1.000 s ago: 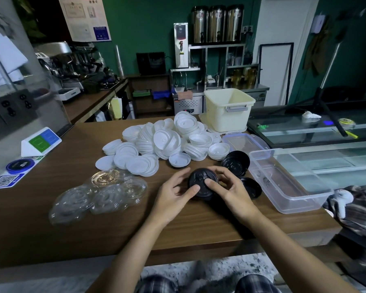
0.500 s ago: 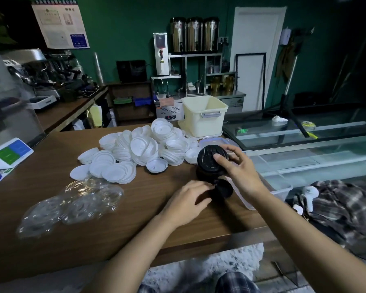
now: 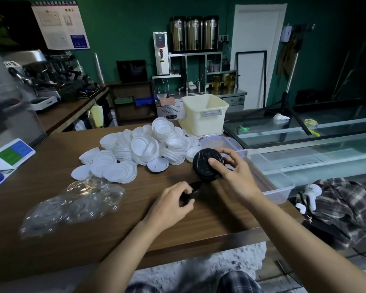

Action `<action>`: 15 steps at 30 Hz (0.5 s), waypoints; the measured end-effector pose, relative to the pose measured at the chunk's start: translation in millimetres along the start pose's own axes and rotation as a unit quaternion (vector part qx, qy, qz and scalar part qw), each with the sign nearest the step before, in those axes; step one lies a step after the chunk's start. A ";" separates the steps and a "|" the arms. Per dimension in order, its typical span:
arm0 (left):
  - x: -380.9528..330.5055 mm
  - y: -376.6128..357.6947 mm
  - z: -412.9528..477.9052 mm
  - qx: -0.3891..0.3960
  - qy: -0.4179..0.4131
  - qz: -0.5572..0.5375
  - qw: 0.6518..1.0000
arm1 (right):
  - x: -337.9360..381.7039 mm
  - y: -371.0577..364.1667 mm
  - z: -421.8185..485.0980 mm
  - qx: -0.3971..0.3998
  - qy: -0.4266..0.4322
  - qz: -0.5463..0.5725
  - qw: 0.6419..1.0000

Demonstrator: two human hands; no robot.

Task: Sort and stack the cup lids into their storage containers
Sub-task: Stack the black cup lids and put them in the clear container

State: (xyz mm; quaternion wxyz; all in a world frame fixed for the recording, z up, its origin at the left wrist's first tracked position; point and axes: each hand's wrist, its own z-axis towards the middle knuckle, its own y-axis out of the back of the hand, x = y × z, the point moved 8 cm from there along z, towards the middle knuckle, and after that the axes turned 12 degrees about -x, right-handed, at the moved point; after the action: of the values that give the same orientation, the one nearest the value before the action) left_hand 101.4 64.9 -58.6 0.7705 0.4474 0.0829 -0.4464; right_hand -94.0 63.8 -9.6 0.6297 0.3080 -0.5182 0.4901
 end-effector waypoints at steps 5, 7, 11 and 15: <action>46.5 38.1 -11.6 -0.123 0.171 -0.143 0.967 | -18.1 -21.7 -5.9 -0.014 -0.011 0.015 1.000; 61.4 41.0 -13.4 -0.166 0.221 -0.230 0.933 | -28.5 -27.4 -7.3 -0.019 -0.011 0.012 1.000; 77.3 42.3 -15.8 -0.211 0.294 -0.329 0.872 | -45.4 -32.2 -9.5 -0.027 -0.015 -0.003 1.000; 81.7 46.1 -16.1 -0.230 0.310 -0.367 0.846 | -56.9 -36.9 -11.7 -0.027 -0.022 -0.005 0.999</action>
State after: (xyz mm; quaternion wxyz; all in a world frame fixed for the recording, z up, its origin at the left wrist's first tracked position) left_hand 188.9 36.3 -82.7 0.5652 0.3094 0.5761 -0.5029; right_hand -54.3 45.2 -62.6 0.6283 0.3043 -0.5434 0.4662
